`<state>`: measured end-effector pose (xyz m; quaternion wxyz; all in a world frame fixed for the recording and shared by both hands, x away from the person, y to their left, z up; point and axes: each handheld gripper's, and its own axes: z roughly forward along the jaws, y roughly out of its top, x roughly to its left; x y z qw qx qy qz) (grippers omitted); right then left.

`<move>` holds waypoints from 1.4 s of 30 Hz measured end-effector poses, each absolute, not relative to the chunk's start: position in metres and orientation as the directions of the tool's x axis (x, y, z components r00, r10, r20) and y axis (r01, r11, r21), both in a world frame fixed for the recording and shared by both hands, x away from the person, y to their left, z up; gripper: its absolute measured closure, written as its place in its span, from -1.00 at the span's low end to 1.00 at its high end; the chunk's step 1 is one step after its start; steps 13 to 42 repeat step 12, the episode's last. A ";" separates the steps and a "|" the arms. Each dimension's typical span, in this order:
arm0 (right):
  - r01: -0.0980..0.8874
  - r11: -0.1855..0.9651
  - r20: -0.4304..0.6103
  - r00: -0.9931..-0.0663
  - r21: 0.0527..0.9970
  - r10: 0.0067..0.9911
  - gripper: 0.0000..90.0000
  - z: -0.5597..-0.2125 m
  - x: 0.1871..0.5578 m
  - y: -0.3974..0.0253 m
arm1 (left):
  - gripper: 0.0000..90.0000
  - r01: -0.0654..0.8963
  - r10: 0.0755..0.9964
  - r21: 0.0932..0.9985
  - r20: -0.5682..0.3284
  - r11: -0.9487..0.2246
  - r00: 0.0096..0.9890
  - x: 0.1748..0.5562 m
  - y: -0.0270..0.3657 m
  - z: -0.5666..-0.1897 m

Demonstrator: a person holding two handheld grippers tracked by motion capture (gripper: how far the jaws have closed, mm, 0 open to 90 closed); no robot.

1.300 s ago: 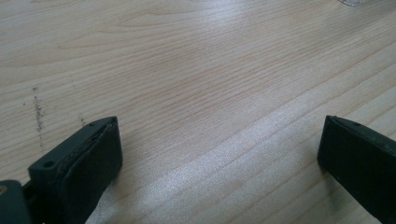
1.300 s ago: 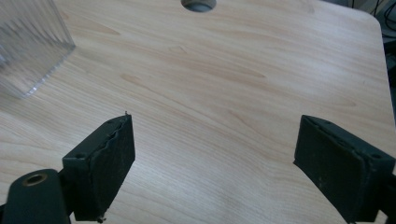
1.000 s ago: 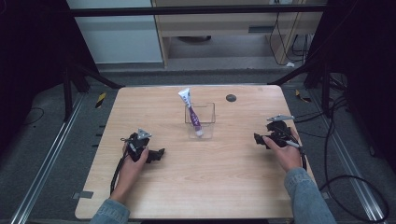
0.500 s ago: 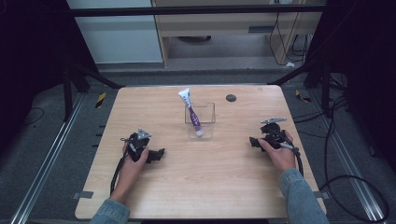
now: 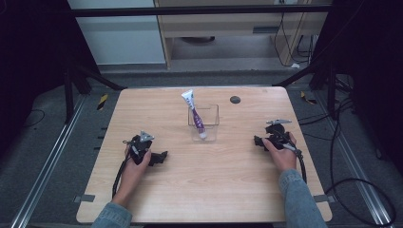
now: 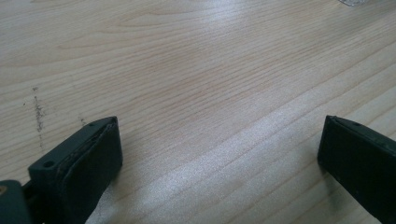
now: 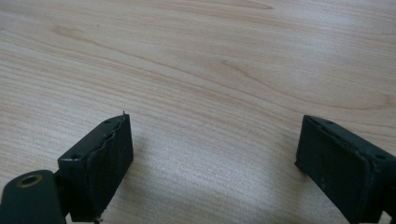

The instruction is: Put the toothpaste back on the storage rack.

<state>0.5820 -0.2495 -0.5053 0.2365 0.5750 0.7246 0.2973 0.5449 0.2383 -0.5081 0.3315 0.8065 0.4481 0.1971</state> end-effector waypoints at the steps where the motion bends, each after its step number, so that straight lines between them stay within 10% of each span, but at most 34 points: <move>1: 0.688 0.161 0.000 -0.228 0.708 0.974 -0.79 -0.506 0.582 -0.250 | -1.00 0.592 0.853 0.711 0.021 -0.379 0.521 0.545 0.238 -0.508; 42: 0.678 0.133 0.001 -0.194 0.723 0.981 -0.99 -0.511 0.584 -0.251 | -1.00 0.592 0.852 0.710 0.023 -0.382 0.523 0.545 0.239 -0.508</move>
